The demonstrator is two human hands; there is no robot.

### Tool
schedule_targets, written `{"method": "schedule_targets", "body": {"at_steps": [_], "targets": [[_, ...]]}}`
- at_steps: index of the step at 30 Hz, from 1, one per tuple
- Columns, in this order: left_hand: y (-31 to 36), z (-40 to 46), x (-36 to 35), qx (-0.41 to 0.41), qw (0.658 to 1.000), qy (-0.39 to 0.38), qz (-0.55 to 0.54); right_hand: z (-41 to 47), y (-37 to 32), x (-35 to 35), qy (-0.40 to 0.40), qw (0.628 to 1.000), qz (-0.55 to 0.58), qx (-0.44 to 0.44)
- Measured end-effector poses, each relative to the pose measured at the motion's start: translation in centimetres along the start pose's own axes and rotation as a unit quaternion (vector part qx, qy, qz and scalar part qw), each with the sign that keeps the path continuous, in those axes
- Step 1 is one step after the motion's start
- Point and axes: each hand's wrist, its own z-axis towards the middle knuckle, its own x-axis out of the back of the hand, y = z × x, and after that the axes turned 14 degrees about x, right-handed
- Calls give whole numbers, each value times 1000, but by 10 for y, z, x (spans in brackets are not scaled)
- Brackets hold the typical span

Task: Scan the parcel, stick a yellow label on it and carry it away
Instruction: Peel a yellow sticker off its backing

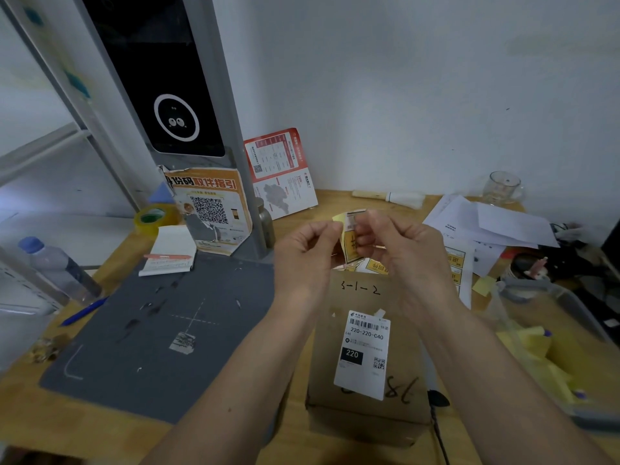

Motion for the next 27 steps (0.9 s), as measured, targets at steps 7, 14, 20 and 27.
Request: {"method": "schedule_targets", "body": {"at_steps": [7, 14, 20, 27], "targets": [[0, -1, -1, -38, 998, 39, 7, -7, 2, -7, -28, 995, -89, 40], [3, -2, 1, -50, 998, 27, 21, -8, 3, -5, -20, 993, -110, 42], [-2, -8, 1, -25, 999, -30, 22, -8, 1, -7, -16, 995, -89, 53], [-2, -10, 1, 10, 997, -57, -41, -8, 3, -7, -17, 995, -90, 46]]}}
